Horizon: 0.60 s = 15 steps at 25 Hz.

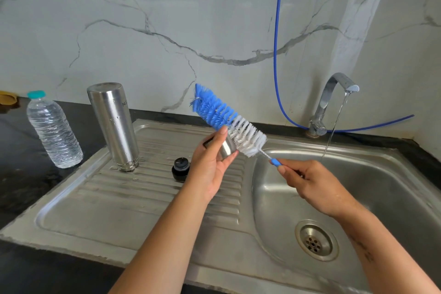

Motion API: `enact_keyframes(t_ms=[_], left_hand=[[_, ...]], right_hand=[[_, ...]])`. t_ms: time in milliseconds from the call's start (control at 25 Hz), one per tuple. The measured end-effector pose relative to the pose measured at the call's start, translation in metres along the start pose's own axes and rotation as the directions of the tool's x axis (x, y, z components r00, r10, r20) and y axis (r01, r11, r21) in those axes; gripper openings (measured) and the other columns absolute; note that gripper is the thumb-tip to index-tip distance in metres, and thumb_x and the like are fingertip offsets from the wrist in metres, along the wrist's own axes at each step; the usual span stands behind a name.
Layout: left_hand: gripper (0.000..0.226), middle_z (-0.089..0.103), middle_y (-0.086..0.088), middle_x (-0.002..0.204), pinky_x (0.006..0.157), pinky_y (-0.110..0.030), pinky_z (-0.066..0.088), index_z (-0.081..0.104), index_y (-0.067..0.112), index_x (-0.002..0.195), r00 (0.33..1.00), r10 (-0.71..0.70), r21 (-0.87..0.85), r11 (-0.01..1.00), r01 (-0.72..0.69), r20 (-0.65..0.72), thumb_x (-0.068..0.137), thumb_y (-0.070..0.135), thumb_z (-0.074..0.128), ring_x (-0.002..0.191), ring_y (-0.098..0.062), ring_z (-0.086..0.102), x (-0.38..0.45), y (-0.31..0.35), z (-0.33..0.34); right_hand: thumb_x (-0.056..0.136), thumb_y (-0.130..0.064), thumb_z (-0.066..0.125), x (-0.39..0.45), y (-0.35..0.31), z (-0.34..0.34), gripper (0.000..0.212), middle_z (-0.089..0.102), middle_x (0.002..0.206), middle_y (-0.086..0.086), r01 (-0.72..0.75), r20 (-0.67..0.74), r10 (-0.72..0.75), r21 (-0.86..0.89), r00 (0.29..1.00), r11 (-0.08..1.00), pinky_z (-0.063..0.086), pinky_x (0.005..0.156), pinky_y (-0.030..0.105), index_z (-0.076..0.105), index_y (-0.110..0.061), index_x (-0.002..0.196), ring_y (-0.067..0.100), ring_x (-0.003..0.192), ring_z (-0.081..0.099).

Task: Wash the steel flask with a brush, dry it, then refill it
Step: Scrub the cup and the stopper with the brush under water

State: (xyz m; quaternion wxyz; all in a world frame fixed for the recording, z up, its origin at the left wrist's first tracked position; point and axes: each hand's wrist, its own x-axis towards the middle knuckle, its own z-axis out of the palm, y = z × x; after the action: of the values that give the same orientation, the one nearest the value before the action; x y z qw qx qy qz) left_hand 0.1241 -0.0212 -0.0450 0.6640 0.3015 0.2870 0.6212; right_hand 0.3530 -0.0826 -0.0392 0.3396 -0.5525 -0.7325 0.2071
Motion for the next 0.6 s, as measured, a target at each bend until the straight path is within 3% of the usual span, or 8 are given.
enact_keyframes(t_ms=[80, 240, 400, 480, 600], left_hand=[[0.029, 0.075, -0.010, 0.116, 0.095, -0.043, 0.060, 0.067, 0.009, 0.113, 1.000, 0.010, -0.053, 0.999, -0.011, -0.025, 0.091, 0.027, 0.070, 0.118, -0.026, 0.069, -0.002, -0.002, -0.004], [0.041, 0.069, -0.019, 0.129, 0.107, -0.053, 0.051, 0.061, 0.004, 0.126, 0.996, 0.006, -0.237, 0.971, -0.028, -0.094, 0.099, 0.036, 0.061, 0.124, -0.033, 0.065, 0.010, -0.002, -0.011], [0.048, 0.074, -0.011, 0.124, 0.111, -0.046, 0.048, 0.061, 0.007, 0.131, 0.998, -0.041, -0.148, 0.988, 0.034, -0.050, 0.100, 0.043, 0.055, 0.122, -0.027, 0.067, 0.006, -0.019, 0.007], [0.046, 0.075, -0.012, 0.117, 0.108, -0.046, 0.050, 0.063, 0.006, 0.124, 0.996, -0.011, -0.217, 0.976, -0.009, -0.090, 0.099, 0.044, 0.057, 0.116, -0.027, 0.070, 0.011, -0.009, 0.002], [0.045, 0.072, -0.016, 0.121, 0.107, -0.047, 0.052, 0.061, 0.005, 0.123, 0.988, 0.023, -0.284, 0.956, -0.066, -0.154, 0.099, 0.043, 0.060, 0.115, -0.030, 0.070, 0.023, 0.006, -0.008]], right_hand=[[0.105, -0.029, 0.053, 0.000, -0.001, 0.000, 0.032, 0.031, 0.055, -0.010, -0.013, 0.021, 0.012, 0.012, 1.000, 1.000, 0.027, 0.051, 0.015, 0.071, -0.004, 0.115, 0.007, 0.052, 0.026], [0.104, -0.028, 0.056, -0.002, 0.001, -0.009, 0.025, 0.033, 0.055, -0.012, 0.003, 0.078, -0.003, -0.008, 0.997, 1.000, 0.032, 0.054, 0.012, 0.076, -0.036, 0.116, 0.006, 0.053, 0.029], [0.104, -0.027, 0.056, 0.006, -0.006, 0.014, 0.023, 0.033, 0.055, -0.010, 0.055, -0.042, -0.058, -0.074, 0.997, 0.996, 0.032, 0.053, 0.016, 0.078, -0.025, 0.108, 0.009, 0.055, 0.028], [0.105, -0.028, 0.055, 0.007, -0.006, 0.012, 0.022, 0.035, 0.054, -0.012, 0.035, 0.009, -0.034, -0.055, 0.999, 0.998, 0.032, 0.053, 0.014, 0.077, -0.028, 0.107, 0.007, 0.053, 0.030], [0.104, -0.033, 0.053, 0.006, 0.006, -0.001, 0.031, 0.034, 0.056, -0.011, -0.015, 0.123, 0.021, -0.048, 0.992, 0.999, 0.031, 0.053, 0.015, 0.075, -0.011, 0.110, 0.007, 0.052, 0.030]])
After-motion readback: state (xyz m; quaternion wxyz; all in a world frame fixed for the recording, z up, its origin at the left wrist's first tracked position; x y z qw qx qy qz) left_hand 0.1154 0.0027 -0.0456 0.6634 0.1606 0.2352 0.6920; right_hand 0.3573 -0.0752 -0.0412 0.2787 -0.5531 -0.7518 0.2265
